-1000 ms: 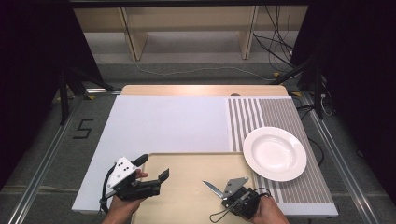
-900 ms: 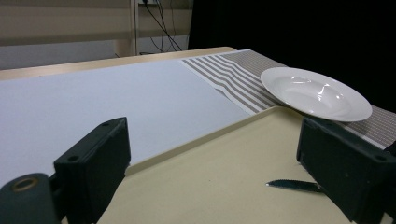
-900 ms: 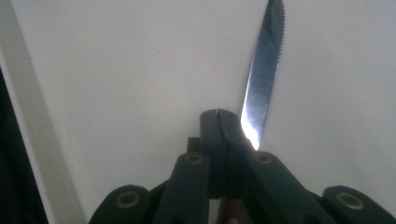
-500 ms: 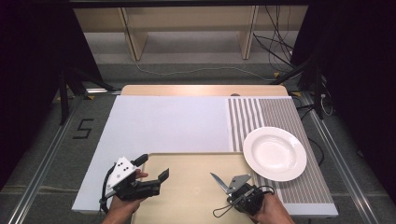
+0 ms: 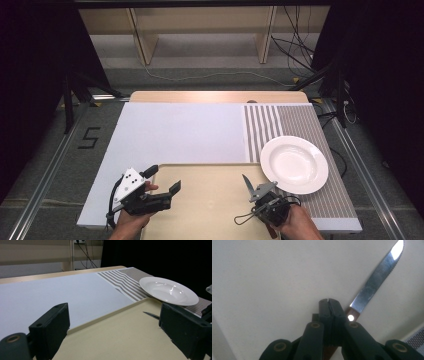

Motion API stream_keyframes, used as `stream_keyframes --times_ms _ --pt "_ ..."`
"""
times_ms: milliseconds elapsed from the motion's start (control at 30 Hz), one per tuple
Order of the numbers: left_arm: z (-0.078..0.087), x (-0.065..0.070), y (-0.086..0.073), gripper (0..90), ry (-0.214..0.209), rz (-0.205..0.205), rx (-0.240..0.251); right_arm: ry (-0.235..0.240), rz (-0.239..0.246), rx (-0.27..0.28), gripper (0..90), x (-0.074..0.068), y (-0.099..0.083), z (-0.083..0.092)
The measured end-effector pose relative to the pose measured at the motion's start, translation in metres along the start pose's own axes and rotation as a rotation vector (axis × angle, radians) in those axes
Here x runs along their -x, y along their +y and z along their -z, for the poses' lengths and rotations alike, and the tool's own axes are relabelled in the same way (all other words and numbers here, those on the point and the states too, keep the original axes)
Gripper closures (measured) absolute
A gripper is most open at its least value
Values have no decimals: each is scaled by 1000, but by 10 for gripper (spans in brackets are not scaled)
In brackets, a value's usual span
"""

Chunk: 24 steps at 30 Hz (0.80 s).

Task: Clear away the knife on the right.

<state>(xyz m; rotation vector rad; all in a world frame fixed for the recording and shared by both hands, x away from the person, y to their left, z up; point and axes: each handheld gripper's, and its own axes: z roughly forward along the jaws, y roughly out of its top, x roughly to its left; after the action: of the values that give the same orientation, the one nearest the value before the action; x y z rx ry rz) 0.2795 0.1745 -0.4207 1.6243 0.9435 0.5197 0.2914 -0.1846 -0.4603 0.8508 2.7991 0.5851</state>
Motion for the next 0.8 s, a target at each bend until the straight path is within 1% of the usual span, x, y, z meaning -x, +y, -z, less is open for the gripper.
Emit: stream_keyframes --times_ms 133,500,533,633,733,800 --pt "0 0 0 96 0 2 2 -7 -13 -9 899 3 -2 2" --pt "0 0 1 96 0 3 8 -20 -22 -36 900 9 -7 5" --pt "0 0 1 96 -1 5 7 -24 -32 -36 900 10 -8 5" --pt "0 -1 0 96 1 4 3 -27 -41 -46 900 12 -9 7" --pt "0 -1 1 96 3 8 5 -14 -39 -47 898 14 -10 8" --pt "0 -1 1 96 3 10 5 -12 -39 -41 872 14 -10 8"
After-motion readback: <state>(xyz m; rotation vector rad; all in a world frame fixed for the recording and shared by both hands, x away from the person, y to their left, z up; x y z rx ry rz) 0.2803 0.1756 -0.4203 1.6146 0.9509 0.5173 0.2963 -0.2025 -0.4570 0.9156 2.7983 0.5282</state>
